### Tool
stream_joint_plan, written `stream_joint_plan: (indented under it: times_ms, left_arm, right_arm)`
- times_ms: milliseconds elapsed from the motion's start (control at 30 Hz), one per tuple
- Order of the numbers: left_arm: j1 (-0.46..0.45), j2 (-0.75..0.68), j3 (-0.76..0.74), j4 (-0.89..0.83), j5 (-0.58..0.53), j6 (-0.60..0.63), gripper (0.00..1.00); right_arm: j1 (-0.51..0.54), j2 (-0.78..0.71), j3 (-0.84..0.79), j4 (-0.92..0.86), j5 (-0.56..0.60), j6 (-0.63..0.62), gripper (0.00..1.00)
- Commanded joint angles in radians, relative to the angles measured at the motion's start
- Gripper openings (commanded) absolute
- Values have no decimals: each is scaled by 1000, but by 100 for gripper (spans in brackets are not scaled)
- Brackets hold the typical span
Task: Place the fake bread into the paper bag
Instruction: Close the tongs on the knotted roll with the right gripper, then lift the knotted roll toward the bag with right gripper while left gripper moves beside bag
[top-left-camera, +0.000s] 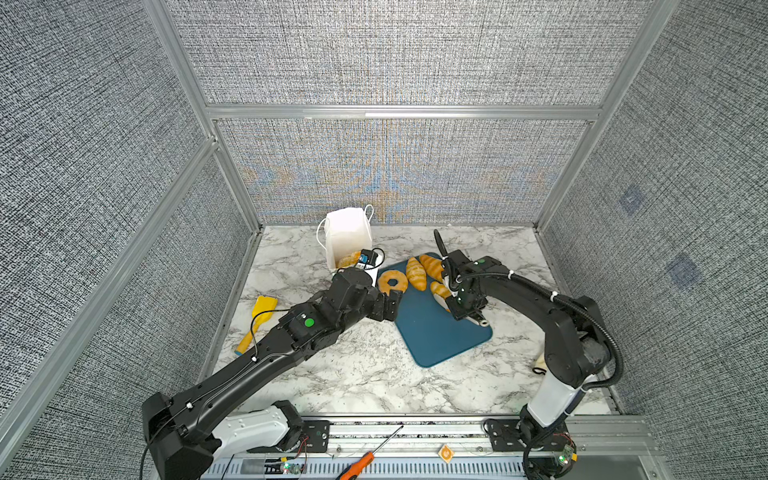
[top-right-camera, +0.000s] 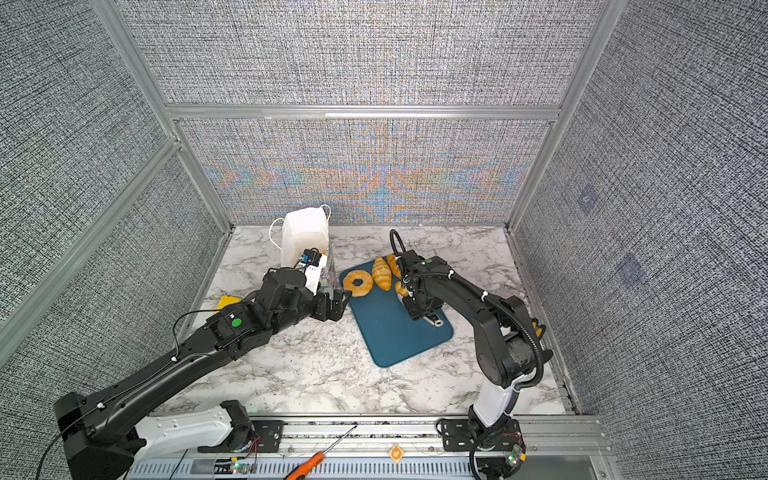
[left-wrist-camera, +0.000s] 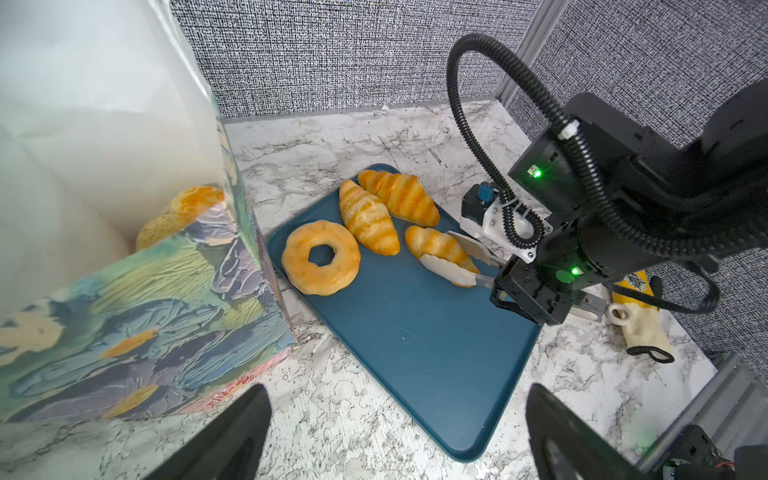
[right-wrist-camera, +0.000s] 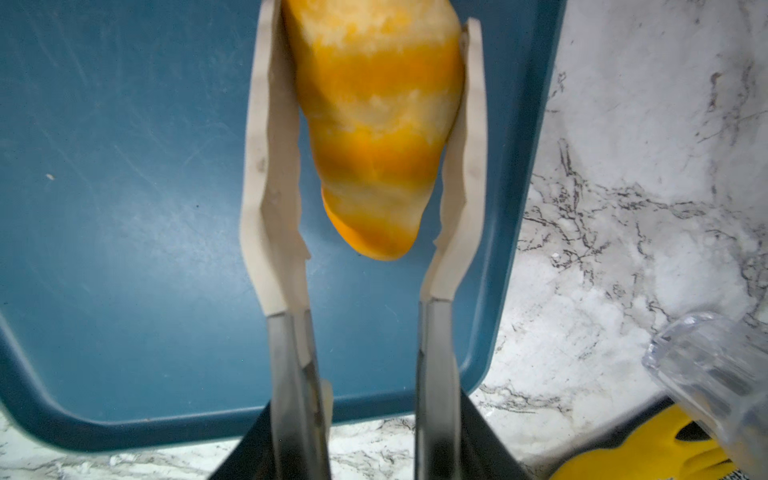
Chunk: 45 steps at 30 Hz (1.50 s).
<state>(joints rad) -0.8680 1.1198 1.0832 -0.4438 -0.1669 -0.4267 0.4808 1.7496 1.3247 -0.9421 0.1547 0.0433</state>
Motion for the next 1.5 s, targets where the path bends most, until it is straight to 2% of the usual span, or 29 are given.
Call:
stream_joint_plan:
  times_ms: [0,433,1033,1467]
  left_arm:
    - [0,-16,-11,18,-17,-2,97]
    - [0,-5,-5,43,-16,37,99]
    - [0,-32,0,19,-49,40,99]
    - [1,-44,21,-7,-86,57,99]
  right_arm:
    - [1,-23,2,-12,-34,4,46]
    - [-2,-122,-51,26,-115,39,44]
    - [7,-219,-61,20,-144,71,43]
    - [53,-254,-11,14,-155,105,43]
